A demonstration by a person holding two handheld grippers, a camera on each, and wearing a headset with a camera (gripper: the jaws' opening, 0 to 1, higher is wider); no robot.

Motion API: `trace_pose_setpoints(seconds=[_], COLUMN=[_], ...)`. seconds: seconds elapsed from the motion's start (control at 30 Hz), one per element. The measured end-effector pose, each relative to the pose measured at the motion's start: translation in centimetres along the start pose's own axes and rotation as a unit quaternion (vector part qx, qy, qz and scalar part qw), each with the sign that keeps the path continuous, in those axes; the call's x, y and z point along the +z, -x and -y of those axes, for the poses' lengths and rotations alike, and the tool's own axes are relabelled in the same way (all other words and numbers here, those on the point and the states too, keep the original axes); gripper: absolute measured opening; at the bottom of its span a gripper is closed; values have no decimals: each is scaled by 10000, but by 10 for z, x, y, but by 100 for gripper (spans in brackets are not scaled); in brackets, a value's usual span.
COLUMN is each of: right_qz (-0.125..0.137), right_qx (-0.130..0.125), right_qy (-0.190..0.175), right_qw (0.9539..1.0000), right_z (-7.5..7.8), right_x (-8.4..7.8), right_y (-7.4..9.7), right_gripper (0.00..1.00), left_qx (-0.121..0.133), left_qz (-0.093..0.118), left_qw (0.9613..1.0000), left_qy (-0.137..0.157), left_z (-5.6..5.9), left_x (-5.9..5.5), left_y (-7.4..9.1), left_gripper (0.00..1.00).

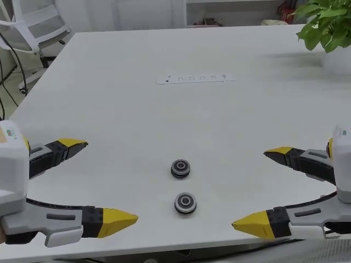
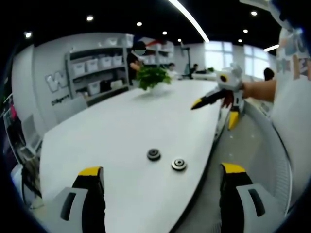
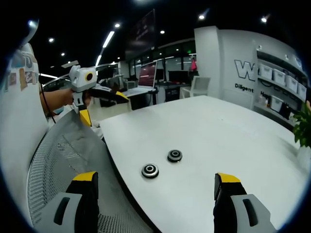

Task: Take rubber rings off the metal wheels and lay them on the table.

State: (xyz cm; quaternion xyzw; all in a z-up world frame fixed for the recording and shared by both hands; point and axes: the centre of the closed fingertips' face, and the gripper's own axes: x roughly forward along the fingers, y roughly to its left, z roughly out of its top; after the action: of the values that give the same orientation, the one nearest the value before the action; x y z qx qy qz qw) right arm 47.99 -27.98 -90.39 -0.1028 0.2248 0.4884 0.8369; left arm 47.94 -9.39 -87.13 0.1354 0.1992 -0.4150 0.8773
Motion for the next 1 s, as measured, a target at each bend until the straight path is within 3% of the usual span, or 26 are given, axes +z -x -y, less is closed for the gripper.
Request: trace_pose_setpoints(seconds=[1.0], right_qz=[-173], right_qx=[61], right_qy=[78], right_qw=[9998], right_z=[1], right_x=[-5], right_y=[-3], right_gripper=[99], left_qx=[-22], left_qz=[-111], left_qw=[9999], left_qy=[8], left_z=[-3], left_x=[-7], left_y=[-1], left_gripper=[100])
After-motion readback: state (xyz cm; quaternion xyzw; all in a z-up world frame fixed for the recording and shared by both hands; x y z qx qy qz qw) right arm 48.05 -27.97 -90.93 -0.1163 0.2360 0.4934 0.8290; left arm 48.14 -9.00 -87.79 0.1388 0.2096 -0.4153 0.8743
